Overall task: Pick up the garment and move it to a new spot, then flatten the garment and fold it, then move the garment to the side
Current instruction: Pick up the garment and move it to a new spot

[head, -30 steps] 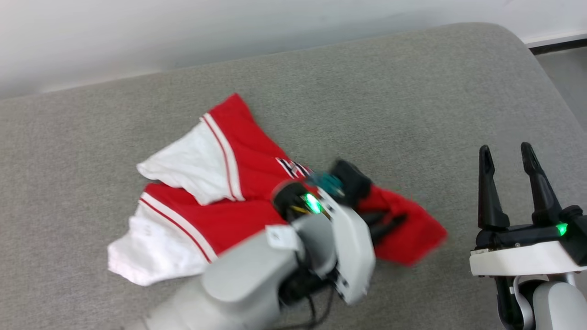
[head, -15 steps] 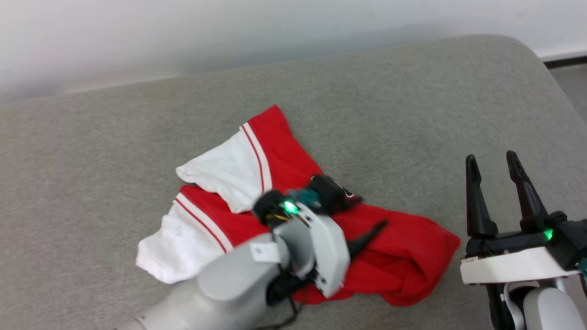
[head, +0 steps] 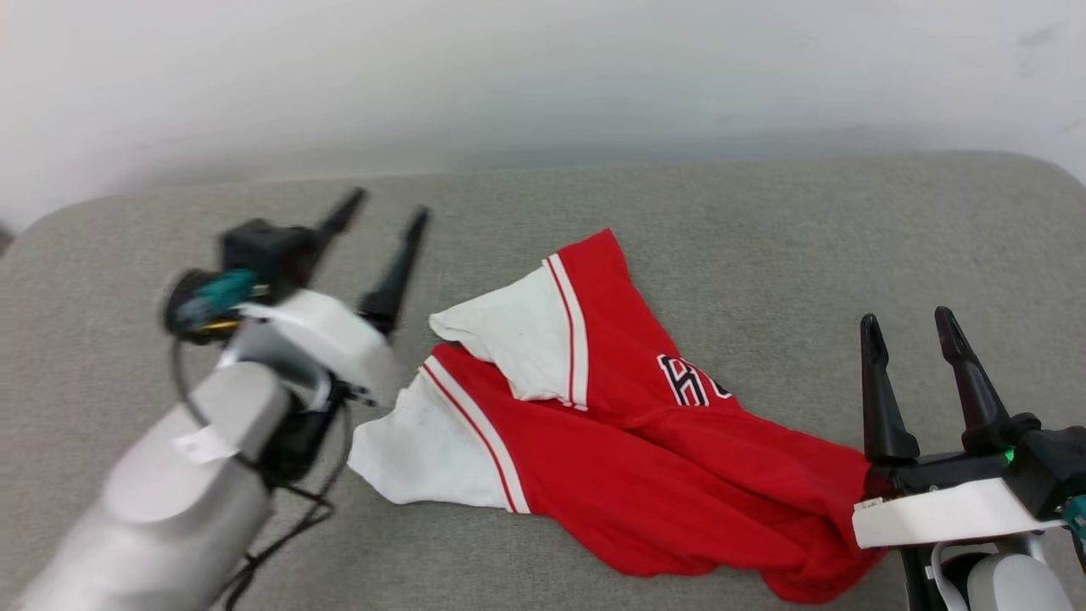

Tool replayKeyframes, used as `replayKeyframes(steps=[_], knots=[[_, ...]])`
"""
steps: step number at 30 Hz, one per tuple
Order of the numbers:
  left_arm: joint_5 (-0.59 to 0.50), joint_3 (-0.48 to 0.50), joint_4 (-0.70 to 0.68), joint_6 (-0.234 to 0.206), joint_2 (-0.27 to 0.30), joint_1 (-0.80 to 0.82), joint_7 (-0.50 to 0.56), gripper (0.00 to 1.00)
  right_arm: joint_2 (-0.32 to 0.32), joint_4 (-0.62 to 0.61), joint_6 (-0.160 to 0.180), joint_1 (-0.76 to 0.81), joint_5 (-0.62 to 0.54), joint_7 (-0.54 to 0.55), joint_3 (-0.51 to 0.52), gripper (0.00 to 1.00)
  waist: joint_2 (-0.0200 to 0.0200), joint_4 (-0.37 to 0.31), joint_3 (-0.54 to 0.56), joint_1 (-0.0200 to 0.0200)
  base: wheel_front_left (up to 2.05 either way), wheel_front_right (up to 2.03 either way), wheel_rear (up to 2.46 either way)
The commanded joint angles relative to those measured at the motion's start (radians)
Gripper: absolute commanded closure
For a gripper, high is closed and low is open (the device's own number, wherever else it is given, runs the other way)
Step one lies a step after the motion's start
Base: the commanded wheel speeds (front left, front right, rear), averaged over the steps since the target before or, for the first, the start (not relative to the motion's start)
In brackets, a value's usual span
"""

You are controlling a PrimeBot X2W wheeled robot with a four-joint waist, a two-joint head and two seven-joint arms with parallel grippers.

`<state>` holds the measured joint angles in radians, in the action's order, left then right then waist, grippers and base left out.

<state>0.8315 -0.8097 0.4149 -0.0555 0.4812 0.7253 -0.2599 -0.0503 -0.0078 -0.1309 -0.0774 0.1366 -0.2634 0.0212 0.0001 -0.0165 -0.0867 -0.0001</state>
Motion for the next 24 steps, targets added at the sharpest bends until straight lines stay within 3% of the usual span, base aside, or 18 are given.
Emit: replayKeyframes(steps=[1,6,12,19,24], knots=[[-0.054,0.088,-0.079,-0.043,0.038,-0.075,-0.007,0.0,0.0,-0.003,0.0,0.015,-0.007,-0.002,0.0,0.0,-0.0001,0.027,0.018,0.0001,0.0,0.0,0.0],[-0.158,0.302,-0.273,-0.109,0.079,-0.32,-0.005,0.0,0.0,-0.005,0.0,0.025,-0.01,-0.002,-0.001,0.0,-0.0001,0.044,0.029,0.0001,0.0,0.0,0.0],[-0.244,0.467,-0.406,-0.121,0.021,-0.559,-0.005,0.0,0.0,-0.005,0.0,0.034,-0.006,-0.002,-0.009,0.0,-0.0001,0.053,0.032,0.0001,0.0,0.0,0.0],[-0.363,0.587,-0.495,-0.046,-0.128,-0.727,-0.005,0.0,0.0,-0.002,0.0,0.04,-0.008,-0.002,-0.024,0.0,-0.0001,0.064,0.033,0.0001,0.0,0.0,0.0],[-0.432,0.608,-0.479,0.019,-0.19,-0.734,-0.005,0.0,0.0,-0.004,0.0,0.044,-0.01,-0.002,-0.02,0.0,-0.0001,0.074,0.029,0.0001,0.0,0.0,0.0]])
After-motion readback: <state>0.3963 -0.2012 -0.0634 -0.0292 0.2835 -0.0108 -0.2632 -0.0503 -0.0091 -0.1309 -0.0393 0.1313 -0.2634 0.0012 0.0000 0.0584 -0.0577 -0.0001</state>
